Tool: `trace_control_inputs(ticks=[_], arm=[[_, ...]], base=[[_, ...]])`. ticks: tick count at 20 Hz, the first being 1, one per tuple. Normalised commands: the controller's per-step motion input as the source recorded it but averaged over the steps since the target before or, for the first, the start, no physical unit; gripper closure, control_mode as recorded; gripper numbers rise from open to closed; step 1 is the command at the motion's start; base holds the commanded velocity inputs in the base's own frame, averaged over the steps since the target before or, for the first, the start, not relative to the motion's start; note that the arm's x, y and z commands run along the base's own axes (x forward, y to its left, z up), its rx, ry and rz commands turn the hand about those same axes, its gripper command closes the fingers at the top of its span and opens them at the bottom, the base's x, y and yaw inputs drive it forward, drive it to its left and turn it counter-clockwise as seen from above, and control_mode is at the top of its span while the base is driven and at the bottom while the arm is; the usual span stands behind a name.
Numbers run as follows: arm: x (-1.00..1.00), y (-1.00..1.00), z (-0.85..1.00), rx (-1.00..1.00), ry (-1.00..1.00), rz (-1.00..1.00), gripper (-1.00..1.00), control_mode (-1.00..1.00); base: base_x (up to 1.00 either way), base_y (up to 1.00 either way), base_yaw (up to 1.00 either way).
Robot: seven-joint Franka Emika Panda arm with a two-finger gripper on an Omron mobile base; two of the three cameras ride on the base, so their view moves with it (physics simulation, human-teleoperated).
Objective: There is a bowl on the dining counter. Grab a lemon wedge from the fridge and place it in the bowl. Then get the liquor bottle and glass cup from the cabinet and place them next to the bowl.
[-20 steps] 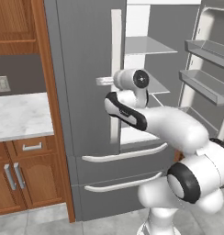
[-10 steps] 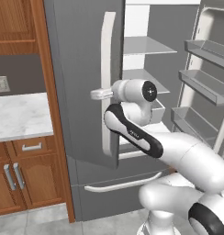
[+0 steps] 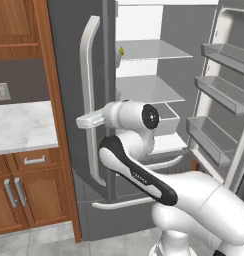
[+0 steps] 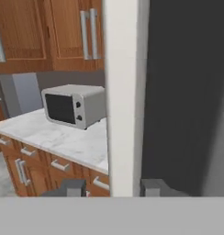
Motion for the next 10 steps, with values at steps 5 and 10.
trace_control_inputs(ticks=[5, 10], arm=[[-0.93, 0.04, 0.25, 0.09, 0.0, 0.01, -1.0, -1.0], [-0.85, -0.28, 0.71, 0.2, 0.05, 0.0, -1.0, -1.0]], base=[[0.0, 0.0, 0.0], [0.0, 0.0, 0.0]])
